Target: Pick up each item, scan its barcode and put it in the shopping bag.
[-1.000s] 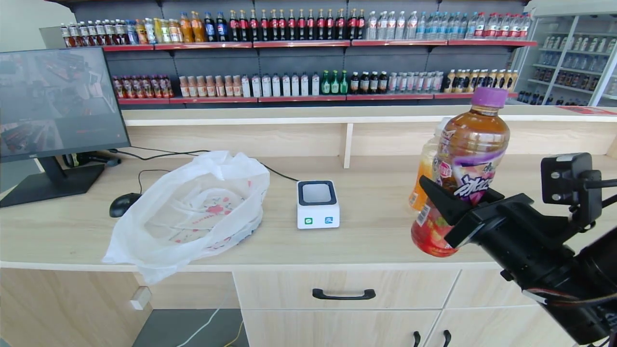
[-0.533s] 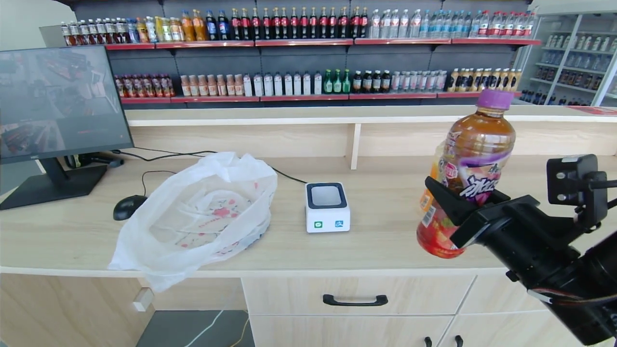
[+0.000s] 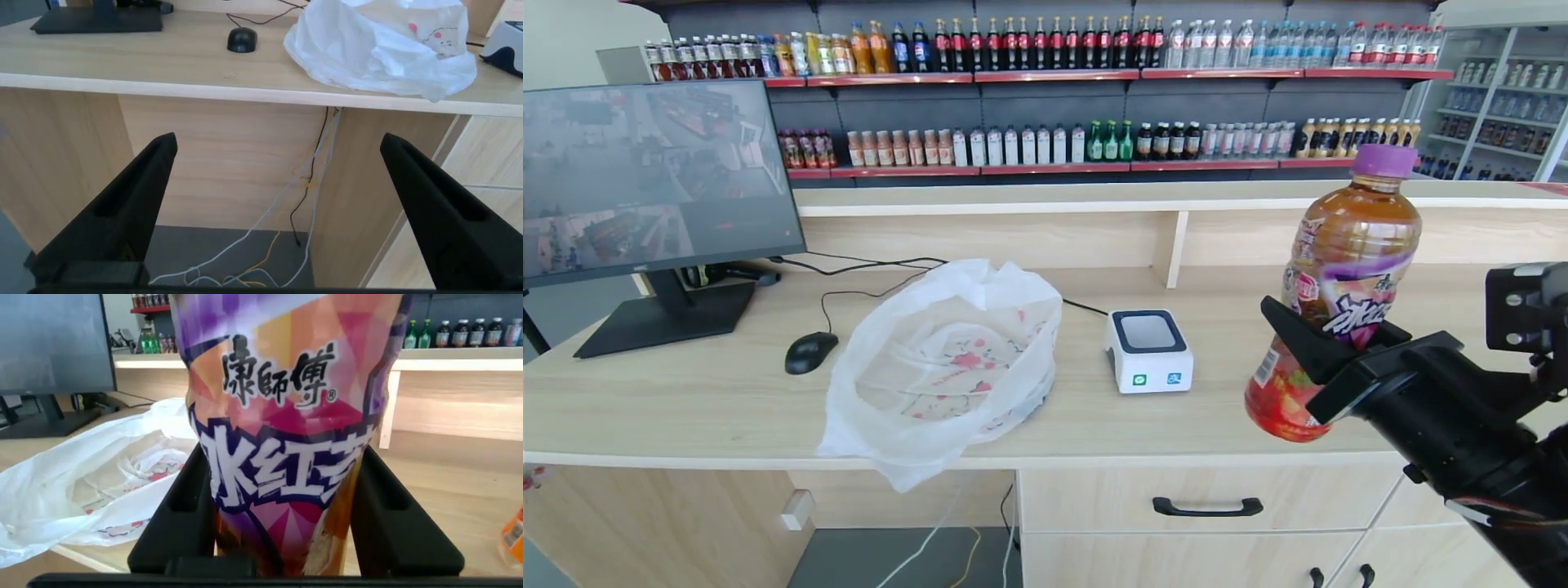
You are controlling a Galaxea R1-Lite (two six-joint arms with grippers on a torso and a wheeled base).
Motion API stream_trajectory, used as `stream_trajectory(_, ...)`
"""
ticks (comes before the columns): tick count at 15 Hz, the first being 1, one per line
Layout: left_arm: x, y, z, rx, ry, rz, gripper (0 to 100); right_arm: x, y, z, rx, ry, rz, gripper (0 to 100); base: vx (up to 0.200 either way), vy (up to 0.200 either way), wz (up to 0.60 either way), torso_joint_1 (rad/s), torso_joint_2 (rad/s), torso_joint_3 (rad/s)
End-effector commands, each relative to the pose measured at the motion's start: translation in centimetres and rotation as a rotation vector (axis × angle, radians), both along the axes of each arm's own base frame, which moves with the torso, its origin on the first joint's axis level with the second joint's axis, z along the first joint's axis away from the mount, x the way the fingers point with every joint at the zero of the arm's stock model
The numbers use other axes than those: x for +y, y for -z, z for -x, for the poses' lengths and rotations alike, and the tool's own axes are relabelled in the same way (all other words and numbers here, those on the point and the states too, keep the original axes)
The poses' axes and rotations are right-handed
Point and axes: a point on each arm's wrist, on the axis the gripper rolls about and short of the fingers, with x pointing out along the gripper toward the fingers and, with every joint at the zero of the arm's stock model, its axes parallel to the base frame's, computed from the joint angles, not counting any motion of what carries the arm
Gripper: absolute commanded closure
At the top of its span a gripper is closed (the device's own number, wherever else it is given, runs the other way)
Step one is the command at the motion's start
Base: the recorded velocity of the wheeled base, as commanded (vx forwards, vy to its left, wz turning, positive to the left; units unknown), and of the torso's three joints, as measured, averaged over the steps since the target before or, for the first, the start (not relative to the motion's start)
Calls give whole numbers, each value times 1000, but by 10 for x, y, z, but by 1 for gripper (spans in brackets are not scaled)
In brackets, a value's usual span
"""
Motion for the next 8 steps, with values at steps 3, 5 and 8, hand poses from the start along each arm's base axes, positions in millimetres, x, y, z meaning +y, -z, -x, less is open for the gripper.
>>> stream_trajectory(3,0,0,0,-2,0,-2,0,-4,4,5,15,1,7,100,0,67,0,1,1,1)
stream_trajectory(5,0,0,0,-1,0,-2,0,-3,3,4,13,1,6,100,0,0,0,0,0,0)
stream_trajectory(8,0,0,0,-1,0,-2,0,0,5,-1,18,3,18,100,0,0,0,0,0,0)
